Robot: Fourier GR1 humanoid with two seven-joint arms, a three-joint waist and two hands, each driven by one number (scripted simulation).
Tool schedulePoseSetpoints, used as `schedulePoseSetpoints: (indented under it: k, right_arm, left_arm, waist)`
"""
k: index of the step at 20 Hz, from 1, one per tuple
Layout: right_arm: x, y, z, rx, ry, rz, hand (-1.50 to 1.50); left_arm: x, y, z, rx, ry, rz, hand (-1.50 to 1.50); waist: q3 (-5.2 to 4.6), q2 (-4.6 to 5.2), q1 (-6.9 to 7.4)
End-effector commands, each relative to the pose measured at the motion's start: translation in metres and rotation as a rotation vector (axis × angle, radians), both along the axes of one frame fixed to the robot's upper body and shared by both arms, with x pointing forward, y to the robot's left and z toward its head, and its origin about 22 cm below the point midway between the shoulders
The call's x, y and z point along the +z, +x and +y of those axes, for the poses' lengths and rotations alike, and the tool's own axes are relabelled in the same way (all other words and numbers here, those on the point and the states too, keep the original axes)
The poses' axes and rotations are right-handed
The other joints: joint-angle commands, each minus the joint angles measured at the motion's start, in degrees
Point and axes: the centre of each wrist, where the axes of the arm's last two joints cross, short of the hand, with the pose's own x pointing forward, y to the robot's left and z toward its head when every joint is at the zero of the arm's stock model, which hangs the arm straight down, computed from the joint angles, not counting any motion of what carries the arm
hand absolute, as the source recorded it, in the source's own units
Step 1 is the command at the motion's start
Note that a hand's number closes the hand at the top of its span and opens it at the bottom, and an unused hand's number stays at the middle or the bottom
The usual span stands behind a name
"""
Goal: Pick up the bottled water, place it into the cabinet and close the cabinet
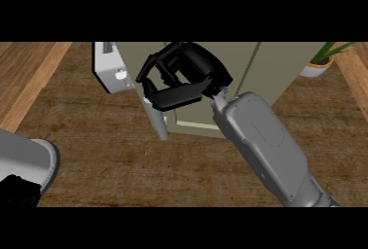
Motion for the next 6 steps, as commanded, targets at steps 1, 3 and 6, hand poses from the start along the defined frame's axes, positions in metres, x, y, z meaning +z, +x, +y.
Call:
schedulePoseSetpoints:
  k: [1,3,6]
  right_arm:
    - [-0.009,0.041,-0.052,-0.238,-0.042,0.056,1.5]
    - [-0.011,0.044,-0.063,-0.253,-0.031,0.073,1.5]
    - [-0.026,0.044,-0.064,-0.227,-0.047,0.066,1.5]
  left_arm:
    - [0.003,0.008,-0.004,-0.008,-0.002,-0.019,1.5]
    - [0.007,0.002,-0.005,-0.013,0.003,-0.008,1.5]
    - [0.007,0.01,0.0,-0.008,0.017,-0.015,1.5]
  waist:
    - [0.79,2.99,-0.92]
    - [0.86,2.78,-0.35]
    - [0.81,3.12,-0.8]
